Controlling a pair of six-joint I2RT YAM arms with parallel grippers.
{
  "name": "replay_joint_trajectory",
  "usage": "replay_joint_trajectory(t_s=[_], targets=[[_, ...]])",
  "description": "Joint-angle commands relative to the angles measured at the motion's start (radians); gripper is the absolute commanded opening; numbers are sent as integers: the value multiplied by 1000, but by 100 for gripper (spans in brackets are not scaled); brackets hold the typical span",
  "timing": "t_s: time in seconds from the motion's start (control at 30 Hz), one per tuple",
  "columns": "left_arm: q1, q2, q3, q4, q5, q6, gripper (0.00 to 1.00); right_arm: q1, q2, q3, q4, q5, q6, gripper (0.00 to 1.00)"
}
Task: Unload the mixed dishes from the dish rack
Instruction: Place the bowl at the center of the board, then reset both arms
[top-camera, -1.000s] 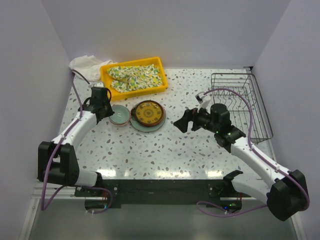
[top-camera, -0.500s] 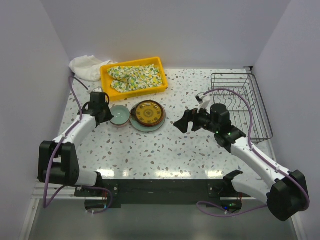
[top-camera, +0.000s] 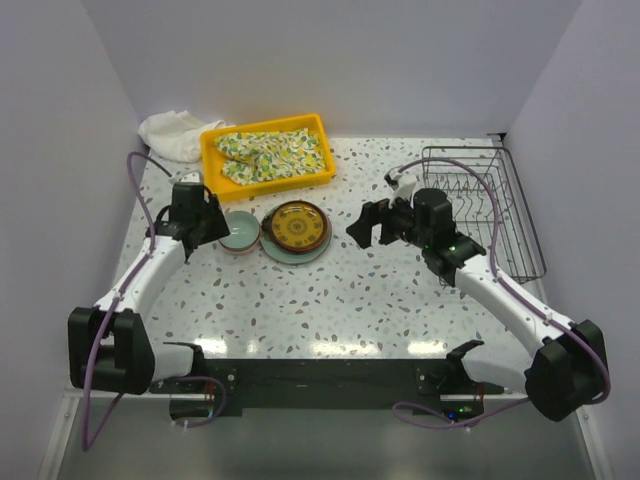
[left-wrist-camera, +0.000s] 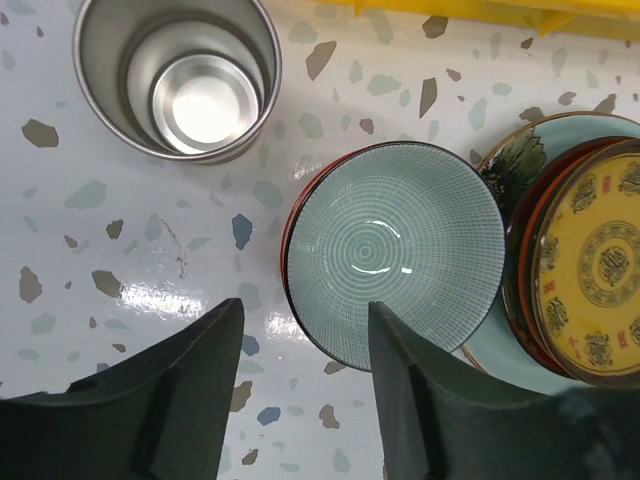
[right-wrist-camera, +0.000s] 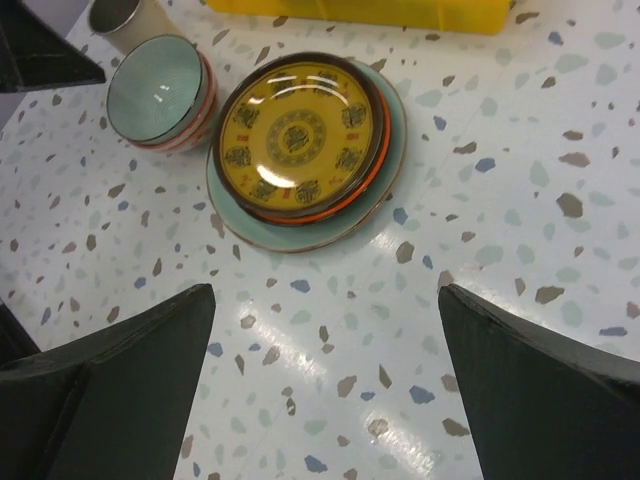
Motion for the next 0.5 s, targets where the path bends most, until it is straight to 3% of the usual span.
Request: replay_joint_trajectory(t_s=[0.0, 0.2, 0.33, 0.47], targets=[[5, -136, 66, -56, 26, 38, 65, -2, 76, 151, -55, 144, -67, 98], [5, -356, 89, -149, 36, 81, 85, -26, 189, 350, -214, 419, -130, 99], [-1, -482, 134, -266, -15, 114, 94, -188, 197, 442, -335, 404, 4, 99], [-56, -549, 184, -344, -102, 123, 100, -270, 73, 415, -401, 446, 43, 99]])
